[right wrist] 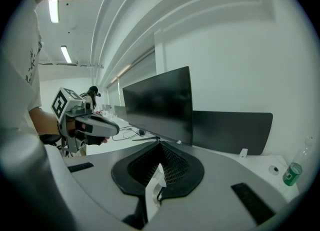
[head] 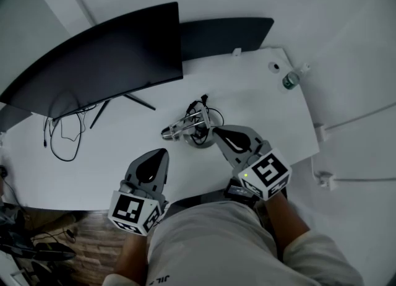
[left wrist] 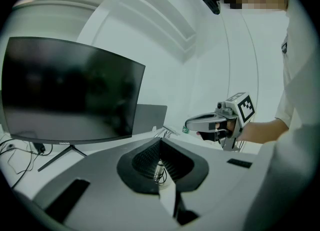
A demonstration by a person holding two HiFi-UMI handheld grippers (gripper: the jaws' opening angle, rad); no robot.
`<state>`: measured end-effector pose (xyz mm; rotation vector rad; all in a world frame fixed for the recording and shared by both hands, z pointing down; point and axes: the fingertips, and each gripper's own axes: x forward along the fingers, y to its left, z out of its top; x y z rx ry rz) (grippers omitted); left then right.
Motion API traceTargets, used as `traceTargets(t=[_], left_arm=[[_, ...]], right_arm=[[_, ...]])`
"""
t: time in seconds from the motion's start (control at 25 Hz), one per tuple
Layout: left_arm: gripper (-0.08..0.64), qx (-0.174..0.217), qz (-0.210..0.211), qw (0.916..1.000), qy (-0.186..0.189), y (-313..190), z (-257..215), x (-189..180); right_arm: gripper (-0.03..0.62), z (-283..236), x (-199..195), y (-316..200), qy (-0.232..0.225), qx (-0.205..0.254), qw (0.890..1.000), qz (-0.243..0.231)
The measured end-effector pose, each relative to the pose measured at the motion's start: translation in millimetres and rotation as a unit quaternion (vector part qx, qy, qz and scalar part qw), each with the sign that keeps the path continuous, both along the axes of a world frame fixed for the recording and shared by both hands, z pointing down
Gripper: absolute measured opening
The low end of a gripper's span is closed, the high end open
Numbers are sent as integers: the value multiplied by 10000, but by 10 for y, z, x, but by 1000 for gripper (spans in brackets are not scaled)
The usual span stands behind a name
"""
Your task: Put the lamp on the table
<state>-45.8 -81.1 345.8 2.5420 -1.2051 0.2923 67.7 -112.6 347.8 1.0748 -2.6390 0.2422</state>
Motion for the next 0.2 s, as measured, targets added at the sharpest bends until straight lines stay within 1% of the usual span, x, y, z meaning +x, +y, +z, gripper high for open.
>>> traceTargets(t=[0.2], left_arm=[[3,-138,28,9999,77,-3,27,18]], right_arm=[[31,-8,4,-16,-43,1,10000,-39]])
